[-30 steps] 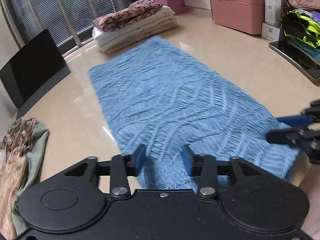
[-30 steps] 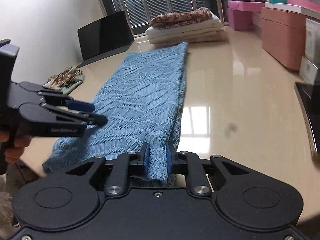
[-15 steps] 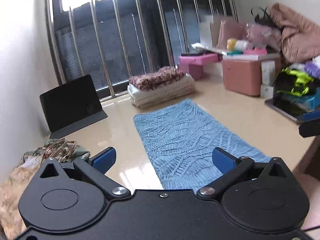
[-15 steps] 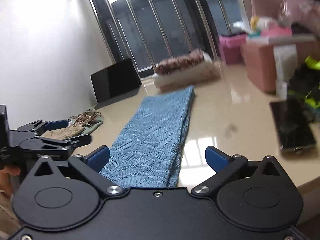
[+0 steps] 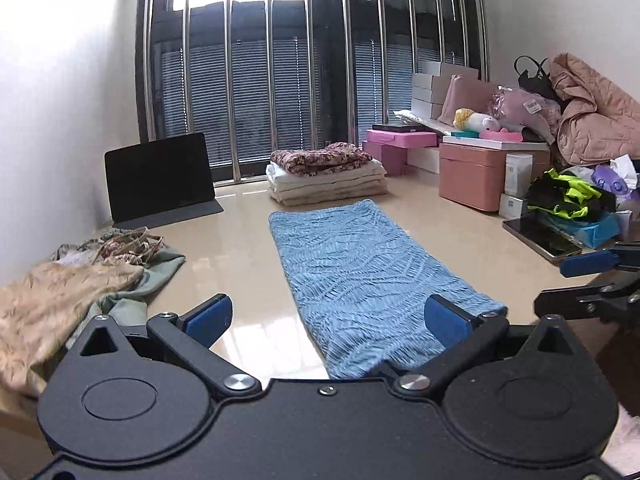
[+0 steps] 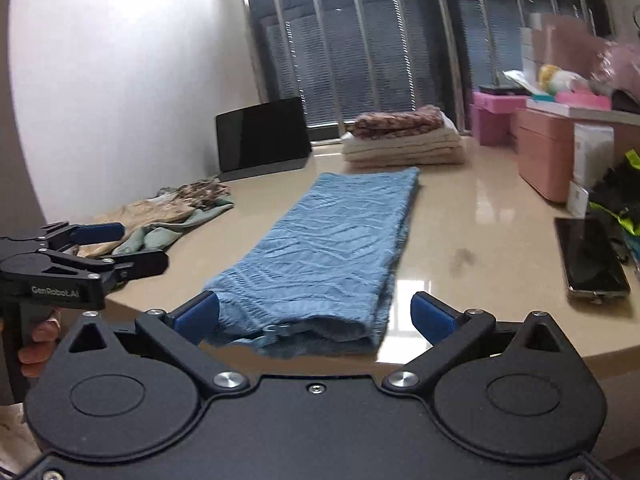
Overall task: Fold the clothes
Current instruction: 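Move both grippers to the strip's end and grasp its corners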
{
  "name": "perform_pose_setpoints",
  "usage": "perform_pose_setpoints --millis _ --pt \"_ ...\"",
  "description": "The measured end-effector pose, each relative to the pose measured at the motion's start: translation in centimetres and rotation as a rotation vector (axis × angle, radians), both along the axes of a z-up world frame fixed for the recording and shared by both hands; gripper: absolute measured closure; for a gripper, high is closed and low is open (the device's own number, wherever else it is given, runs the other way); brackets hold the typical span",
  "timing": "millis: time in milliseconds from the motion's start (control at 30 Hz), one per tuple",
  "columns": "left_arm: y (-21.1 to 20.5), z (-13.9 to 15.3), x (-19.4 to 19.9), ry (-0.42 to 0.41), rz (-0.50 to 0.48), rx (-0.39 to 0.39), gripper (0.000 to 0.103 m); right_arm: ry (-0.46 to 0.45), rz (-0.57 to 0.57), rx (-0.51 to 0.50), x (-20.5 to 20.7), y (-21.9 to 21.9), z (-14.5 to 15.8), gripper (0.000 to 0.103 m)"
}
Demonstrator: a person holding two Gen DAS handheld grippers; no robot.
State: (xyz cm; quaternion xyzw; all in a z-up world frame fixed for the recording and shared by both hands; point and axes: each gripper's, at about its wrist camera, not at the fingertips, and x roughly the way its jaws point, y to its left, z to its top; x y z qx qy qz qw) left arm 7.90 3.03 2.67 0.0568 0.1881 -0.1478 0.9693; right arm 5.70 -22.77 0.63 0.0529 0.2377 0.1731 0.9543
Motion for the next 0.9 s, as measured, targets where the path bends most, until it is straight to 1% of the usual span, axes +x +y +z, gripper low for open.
perform_pose_setpoints --millis 133,200,267,400,500,567,700,800,867,900 --pt "0.6 0.1 -0.7 0.032 0.014 -0.070 0.000 -0.026 0.004 -0.040 -1.0 0.8 0.3 0.000" --pt "0.8 0.0 -1.0 0.051 0.024 -0.106 0.000 -0.026 -0.007 -0.055 -1.5 1.2 0.4 0.000" --pt "0.9 0.1 -1.6 0.054 0.028 -0.135 0.000 -0.022 -0.010 -0.052 -1.8 1.3 0.5 0.000" --pt "0.9 0.3 -3.1 0.046 0.051 -0.148 0.000 -0.051 -0.005 -0.049 -3.3 1.6 0.8 0.000" --pt "1.4 0.3 -3.9 0.032 0.039 -0.157 0.000 -0.087 0.001 -0.095 -4.4 2.0 0.9 0.000" --pt "1.8 0.0 -4.2 0.010 0.006 -0.144 0.000 -0.095 0.010 -0.139 -4.4 2.3 0.6 0.000" --pt "1.8 -0.9 -3.7 0.012 0.010 -0.054 0.000 -0.116 0.028 -0.254 -4.2 3.4 -0.3 0.000" --pt "1.5 -1.4 -3.4 0.011 -0.017 0.022 0.000 -0.156 0.084 -0.391 -4.1 4.2 -1.0 0.000" --pt "1.2 -1.7 -3.0 0.008 -0.026 0.085 0.000 -0.166 0.139 -0.504 -3.6 4.7 -1.5 0.000" --pt "1.0 -1.8 -2.8 0.003 -0.029 0.113 0.000 -0.167 0.162 -0.546 -3.3 4.9 -1.8 0.000"
